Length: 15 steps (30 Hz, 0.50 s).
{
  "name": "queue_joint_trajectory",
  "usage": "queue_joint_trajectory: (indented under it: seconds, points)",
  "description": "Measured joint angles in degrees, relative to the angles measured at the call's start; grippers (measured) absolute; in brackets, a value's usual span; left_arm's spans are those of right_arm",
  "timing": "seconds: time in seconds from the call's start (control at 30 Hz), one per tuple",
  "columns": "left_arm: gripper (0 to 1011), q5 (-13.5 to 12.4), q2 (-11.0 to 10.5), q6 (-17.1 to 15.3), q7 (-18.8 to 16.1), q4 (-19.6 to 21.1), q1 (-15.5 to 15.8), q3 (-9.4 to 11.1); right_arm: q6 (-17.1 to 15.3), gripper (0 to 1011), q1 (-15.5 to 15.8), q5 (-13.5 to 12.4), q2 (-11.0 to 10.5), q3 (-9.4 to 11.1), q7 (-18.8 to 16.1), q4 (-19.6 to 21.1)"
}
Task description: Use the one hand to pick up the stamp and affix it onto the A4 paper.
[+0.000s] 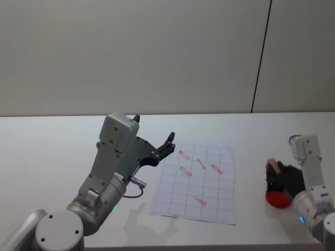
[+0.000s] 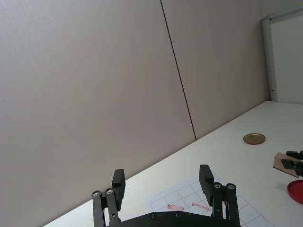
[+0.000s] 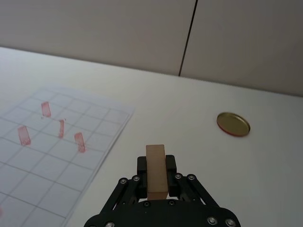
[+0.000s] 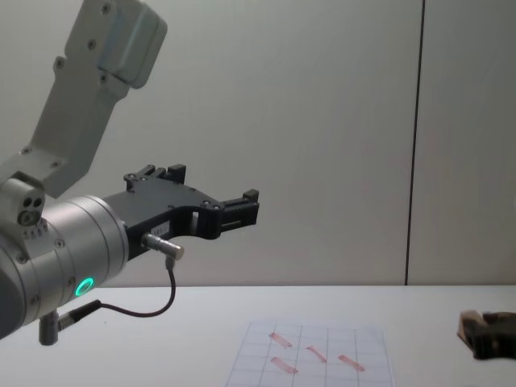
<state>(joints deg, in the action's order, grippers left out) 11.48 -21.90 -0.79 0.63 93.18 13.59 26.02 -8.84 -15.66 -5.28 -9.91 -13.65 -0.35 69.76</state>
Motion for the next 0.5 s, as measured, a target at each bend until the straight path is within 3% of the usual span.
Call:
queue_joint_trajectory:
  seconds: [0.5]
  points:
    - [993,0.0,0.0,0.0,0.0,0.0,0.0,0.0,1.4,214,0.3,-0.4,0.5,-0.6,-4.1,4.1]
